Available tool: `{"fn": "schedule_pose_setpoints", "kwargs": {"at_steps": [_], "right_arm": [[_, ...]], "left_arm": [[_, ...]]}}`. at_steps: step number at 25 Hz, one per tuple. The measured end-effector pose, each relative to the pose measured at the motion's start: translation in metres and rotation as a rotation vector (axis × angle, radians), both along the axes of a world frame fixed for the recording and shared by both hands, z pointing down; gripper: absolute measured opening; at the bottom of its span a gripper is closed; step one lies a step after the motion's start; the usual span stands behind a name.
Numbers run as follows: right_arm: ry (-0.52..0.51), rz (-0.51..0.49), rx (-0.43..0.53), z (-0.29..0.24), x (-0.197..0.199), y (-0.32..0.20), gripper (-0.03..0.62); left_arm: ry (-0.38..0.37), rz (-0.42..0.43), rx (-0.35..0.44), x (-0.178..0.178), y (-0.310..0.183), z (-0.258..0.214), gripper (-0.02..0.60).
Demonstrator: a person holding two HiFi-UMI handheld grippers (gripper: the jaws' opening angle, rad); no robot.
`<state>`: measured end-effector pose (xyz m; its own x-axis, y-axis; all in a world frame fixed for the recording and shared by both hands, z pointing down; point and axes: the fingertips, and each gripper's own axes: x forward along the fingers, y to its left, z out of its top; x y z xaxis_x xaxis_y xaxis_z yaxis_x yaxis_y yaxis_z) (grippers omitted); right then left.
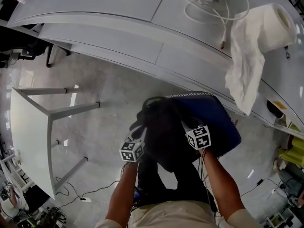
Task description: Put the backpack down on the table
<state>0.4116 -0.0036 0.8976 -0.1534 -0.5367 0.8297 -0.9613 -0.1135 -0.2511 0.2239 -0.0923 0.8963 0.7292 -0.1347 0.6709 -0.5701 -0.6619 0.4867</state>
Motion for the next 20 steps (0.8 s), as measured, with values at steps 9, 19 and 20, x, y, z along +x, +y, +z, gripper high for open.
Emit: {"fn": "schedule_pose_setpoints", "kwargs": {"at_steps": [9,19,20], "right_arm": [[-0.082,0.016,0.057,-0.013,0.011,0.016,0.275],[-0.349,0.009,-0.018,0.026,-0.016,0.009,0.245],[-0.308,-0.021,-0.009,0.022,-0.017,0.011,0.209]], "left_arm": [[0.153,-0.012,0.069,-0.012,0.019,-0.043,0.055],[0.141,-0.070,0.002,-0.019,0.007,-0.021,0.054],[0.116,-0.060,0.015,-0.016,0.008,-0.022,0.054]]}}
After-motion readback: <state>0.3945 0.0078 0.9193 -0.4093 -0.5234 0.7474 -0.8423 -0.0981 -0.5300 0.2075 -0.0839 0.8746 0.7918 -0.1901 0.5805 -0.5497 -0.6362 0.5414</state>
